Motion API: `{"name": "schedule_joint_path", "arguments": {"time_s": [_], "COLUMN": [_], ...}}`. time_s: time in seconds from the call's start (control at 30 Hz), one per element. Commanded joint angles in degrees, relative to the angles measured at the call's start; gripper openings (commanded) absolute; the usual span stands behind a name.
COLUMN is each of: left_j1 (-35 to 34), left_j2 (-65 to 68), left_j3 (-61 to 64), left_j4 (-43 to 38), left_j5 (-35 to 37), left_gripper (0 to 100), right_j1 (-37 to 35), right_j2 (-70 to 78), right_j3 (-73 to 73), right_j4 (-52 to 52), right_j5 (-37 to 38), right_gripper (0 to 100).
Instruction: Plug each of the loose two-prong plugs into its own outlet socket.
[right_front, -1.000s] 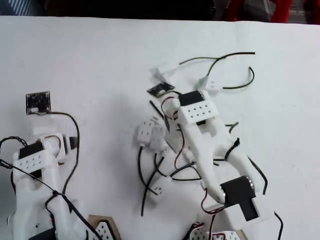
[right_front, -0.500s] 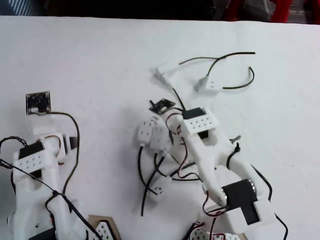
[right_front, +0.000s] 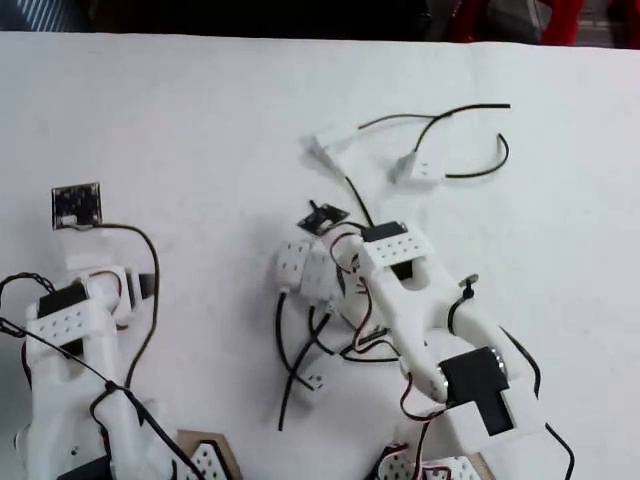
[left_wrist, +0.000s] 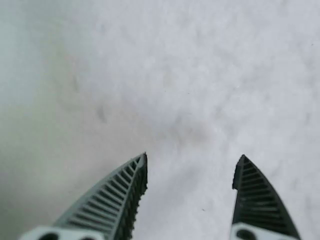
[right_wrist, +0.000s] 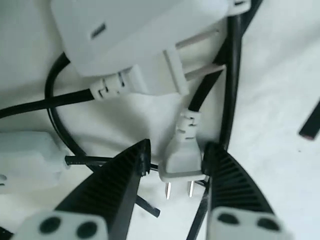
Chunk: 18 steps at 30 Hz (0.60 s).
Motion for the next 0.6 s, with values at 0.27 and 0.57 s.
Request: {"name": "schedule_joint_path", "arguments": {"time_s": [0.27, 0.57], "left_j1": [-0.31, -0.31], "left_j2": [-1.54, -1.54], "left_j3": [-0.09, -0.09], "left_j4": [-0.97, -0.97], "left_j5": [0.09, 0.09], "left_gripper": [27, 27], "right_j1": [5.05, 14.9], "right_j2": [-7.96, -26.59], "right_j3": [-9.76, -12.4], "right_j4": [9.8, 13.76], "right_j5": [0.44, 0.44], "right_gripper": [1.7, 1.7]}}
